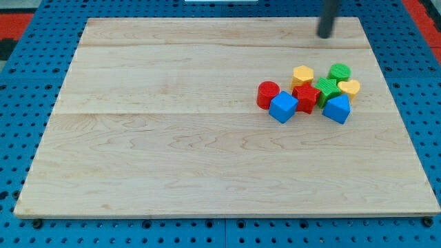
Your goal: Separate all the group of blocks
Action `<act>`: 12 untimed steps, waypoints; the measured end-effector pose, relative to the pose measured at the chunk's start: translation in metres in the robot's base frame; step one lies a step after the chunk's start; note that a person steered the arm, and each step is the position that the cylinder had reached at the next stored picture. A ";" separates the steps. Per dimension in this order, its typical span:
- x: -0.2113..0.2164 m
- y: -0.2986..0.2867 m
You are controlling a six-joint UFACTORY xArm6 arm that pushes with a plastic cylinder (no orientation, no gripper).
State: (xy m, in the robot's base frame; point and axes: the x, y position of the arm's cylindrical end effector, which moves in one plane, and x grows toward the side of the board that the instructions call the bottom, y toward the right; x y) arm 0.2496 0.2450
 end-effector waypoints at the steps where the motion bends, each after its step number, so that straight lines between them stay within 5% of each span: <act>1: 0.001 0.005; 2: 0.028 0.052; 3: 0.132 0.088; 4: 0.166 0.017; 6: 0.141 -0.176; 9: 0.180 -0.096; 10: 0.134 -0.103; 12: 0.081 -0.242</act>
State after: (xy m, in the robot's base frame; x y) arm 0.3309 0.0026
